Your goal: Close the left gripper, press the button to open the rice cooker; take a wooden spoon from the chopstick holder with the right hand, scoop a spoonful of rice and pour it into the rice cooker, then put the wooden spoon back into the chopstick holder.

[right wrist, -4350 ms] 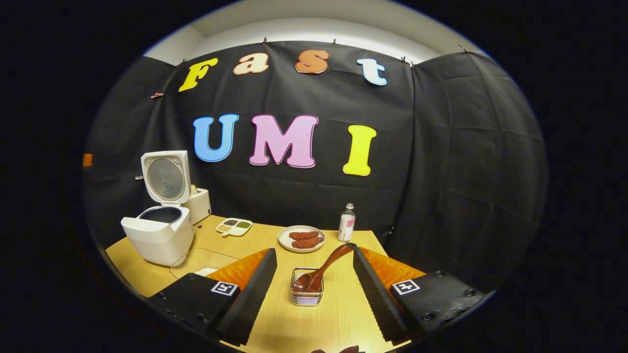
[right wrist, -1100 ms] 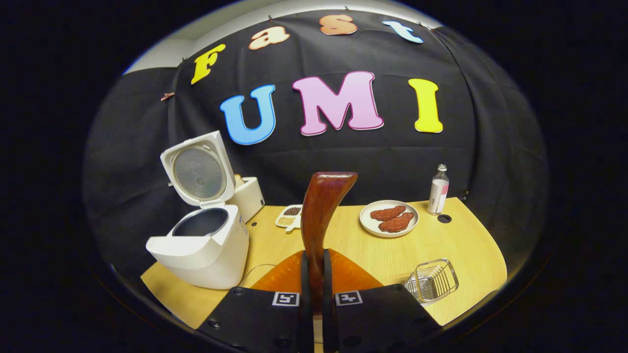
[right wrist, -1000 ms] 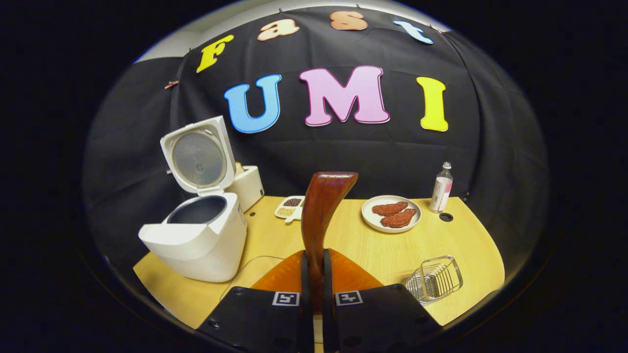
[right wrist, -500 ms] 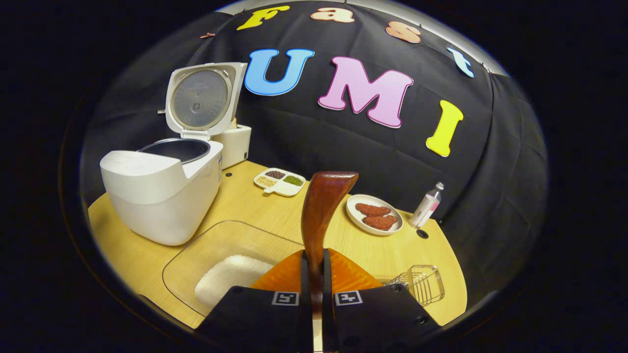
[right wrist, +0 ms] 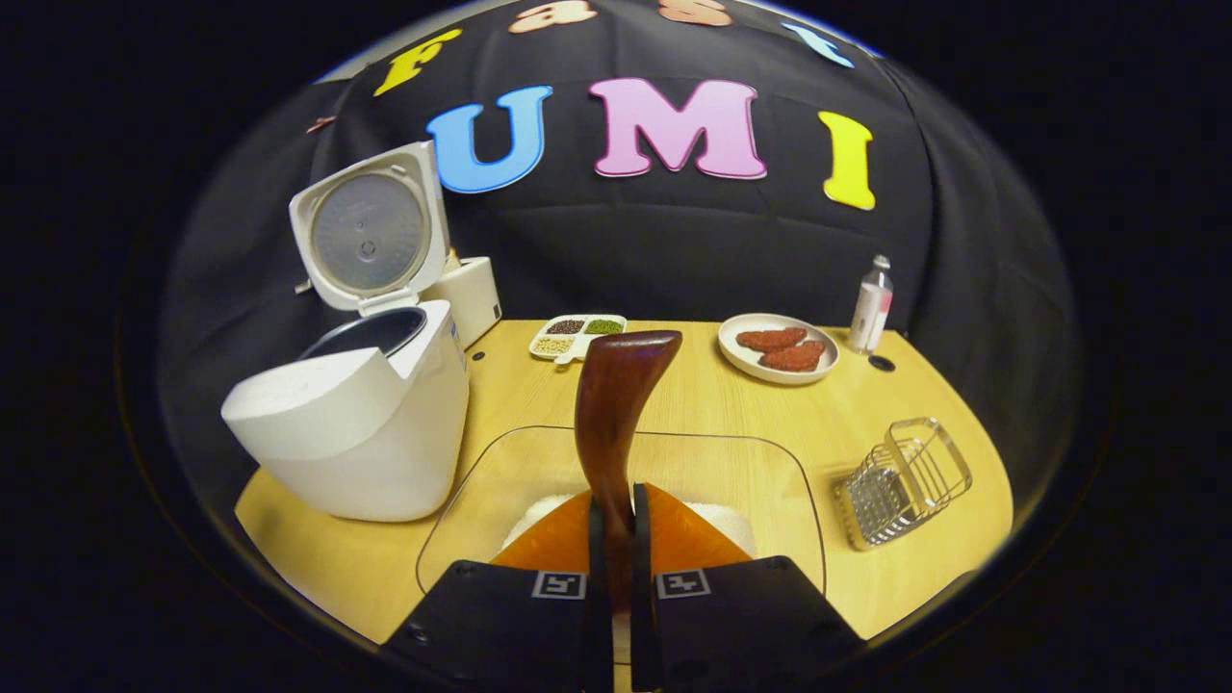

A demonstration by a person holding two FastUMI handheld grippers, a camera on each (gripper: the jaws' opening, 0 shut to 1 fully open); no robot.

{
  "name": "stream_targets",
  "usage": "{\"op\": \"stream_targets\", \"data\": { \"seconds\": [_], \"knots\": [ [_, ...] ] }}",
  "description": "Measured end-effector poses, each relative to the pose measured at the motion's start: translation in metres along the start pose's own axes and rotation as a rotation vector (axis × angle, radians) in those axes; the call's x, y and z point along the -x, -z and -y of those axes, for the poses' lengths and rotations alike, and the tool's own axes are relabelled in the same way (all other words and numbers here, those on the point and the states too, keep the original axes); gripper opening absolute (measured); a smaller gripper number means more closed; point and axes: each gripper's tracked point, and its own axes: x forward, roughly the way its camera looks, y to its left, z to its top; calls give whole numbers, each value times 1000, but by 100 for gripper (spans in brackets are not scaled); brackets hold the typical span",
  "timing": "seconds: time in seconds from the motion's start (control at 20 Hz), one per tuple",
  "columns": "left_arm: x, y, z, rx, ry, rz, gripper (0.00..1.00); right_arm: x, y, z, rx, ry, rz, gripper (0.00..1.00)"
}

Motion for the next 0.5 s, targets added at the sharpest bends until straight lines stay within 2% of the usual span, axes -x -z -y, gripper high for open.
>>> {"op": "stream_targets", "data": {
  "seconds": [0.3, 0.5],
  "knots": [
    [10, 0, 1, 2, -3, 6, 95, 1, 2, 21, -369, -33, -56, 12],
    [17, 1, 6, 4, -2, 8, 95, 6, 3, 34, -516, -49, -61, 12]
  ]
}}
